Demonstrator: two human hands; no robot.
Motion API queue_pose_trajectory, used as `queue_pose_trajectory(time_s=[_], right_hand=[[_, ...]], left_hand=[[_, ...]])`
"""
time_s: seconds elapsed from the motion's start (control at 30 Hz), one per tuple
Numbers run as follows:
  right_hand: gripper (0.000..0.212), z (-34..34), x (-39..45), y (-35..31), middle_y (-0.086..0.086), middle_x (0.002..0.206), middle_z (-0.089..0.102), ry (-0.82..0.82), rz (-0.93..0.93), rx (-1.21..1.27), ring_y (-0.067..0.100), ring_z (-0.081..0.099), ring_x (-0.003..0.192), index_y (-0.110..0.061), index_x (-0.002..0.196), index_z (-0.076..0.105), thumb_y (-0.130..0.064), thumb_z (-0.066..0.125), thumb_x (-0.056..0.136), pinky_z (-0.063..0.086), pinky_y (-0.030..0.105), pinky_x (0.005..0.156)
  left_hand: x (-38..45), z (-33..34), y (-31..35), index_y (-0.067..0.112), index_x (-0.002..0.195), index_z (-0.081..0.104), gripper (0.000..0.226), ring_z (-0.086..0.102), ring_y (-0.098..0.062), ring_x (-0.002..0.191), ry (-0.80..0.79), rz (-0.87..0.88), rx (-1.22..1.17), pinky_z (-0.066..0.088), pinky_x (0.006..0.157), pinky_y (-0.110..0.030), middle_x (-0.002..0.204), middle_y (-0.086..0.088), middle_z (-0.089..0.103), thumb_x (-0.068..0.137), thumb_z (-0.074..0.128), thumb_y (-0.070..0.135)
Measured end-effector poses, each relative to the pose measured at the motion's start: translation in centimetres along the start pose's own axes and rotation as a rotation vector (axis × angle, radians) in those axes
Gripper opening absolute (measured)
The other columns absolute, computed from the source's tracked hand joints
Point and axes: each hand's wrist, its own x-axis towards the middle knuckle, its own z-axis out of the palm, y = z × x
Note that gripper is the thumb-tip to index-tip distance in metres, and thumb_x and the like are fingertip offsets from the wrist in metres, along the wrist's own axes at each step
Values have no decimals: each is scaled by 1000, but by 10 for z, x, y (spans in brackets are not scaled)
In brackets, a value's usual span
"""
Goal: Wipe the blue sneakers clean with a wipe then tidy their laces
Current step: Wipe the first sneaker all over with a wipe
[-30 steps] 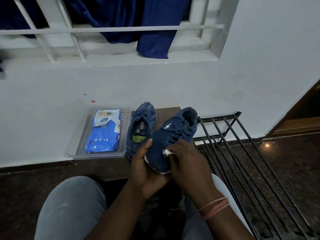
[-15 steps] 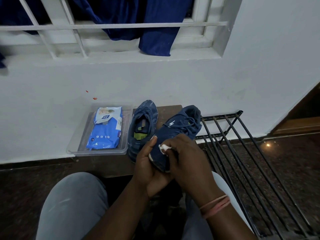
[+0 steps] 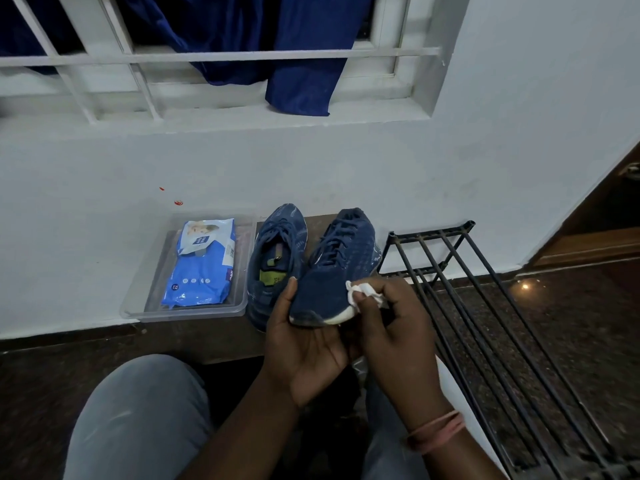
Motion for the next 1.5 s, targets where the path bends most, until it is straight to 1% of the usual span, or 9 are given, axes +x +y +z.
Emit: queue_pose_trajectory(time_s=[0.3, 0.43, 0.6, 0.77, 0.9, 1.03, 1.13, 1.33, 1.5], right_hand=[[17, 15, -20, -12, -15, 100, 68, -146, -226, -246, 4, 59, 97, -31, 104, 72, -19, 70, 93, 44, 30, 92], [9, 6, -8, 4, -20, 95, 65, -5, -78, -462, 2, 50, 93, -37, 98, 69, -32, 65, 92, 31, 30, 84], [12, 22, -23, -16, -12, 96, 69, -191, -221, -343, 8, 58, 93, -29, 98, 74, -28, 63, 94, 40, 31, 90], [7, 8, -4, 11, -15, 94, 67, 32, 0, -411, 10, 54, 91, -33, 94, 71, -26, 70, 92, 44, 48, 87], [11, 24, -24, -10, -14, 94, 68, -173, -138, -268, 7, 59, 92, -30, 95, 74, -30, 63, 95, 44, 36, 92], [5, 14, -5, 14, -19, 91, 65, 15, -6, -394, 1, 51, 90, -33, 90, 71, -27, 71, 91, 38, 35, 87], [10, 15, -9, 24, -14, 95, 63, 26, 56, -199, 4, 58, 94, -28, 95, 69, -19, 68, 94, 48, 34, 85], [11, 19, -17, 38, -7, 102, 59, 40, 92, -197, 11, 56, 100, -25, 96, 67, -14, 63, 95, 49, 35, 87], [20, 17, -16, 34, -11, 102, 56, 63, 78, -196, 15, 57, 100, -26, 97, 67, -7, 66, 92, 51, 34, 86]], left_hand=[[-1, -6, 3, -5, 120, 72, 69, 74, -37, 100, 131, 25, 76, 62, 83, -50, 119, -25, 71, 96, 51, 57], [2, -7, -1, -4, 124, 69, 58, 71, -35, 107, 166, 79, 31, 57, 96, -47, 130, -23, 67, 92, 60, 43], [1, -4, 0, -1, 124, 68, 57, 76, -35, 95, 176, 102, 70, 63, 78, -48, 116, -23, 73, 97, 51, 47], [2, -2, -4, -3, 124, 69, 58, 74, -37, 102, 183, 96, 34, 59, 90, -50, 128, -24, 68, 93, 59, 43], [1, 1, 0, -1, 124, 71, 58, 75, -36, 101, 188, 119, 68, 63, 82, -50, 125, -23, 70, 93, 52, 44], [1, -1, -4, -1, 134, 63, 63, 65, -35, 123, 218, 60, 14, 56, 100, -47, 136, -22, 63, 93, 62, 46], [3, -2, -6, 3, 144, 56, 71, 57, -31, 132, 234, 59, 20, 49, 107, -44, 145, -20, 58, 94, 62, 53], [8, -4, 1, 10, 141, 59, 57, 65, -35, 124, 392, 203, 476, 46, 110, -53, 133, -15, 68, 100, 53, 50], [-2, 6, 8, 15, 124, 67, 37, 77, -26, 96, 529, 263, 834, 62, 78, -41, 110, -7, 79, 100, 58, 40]])
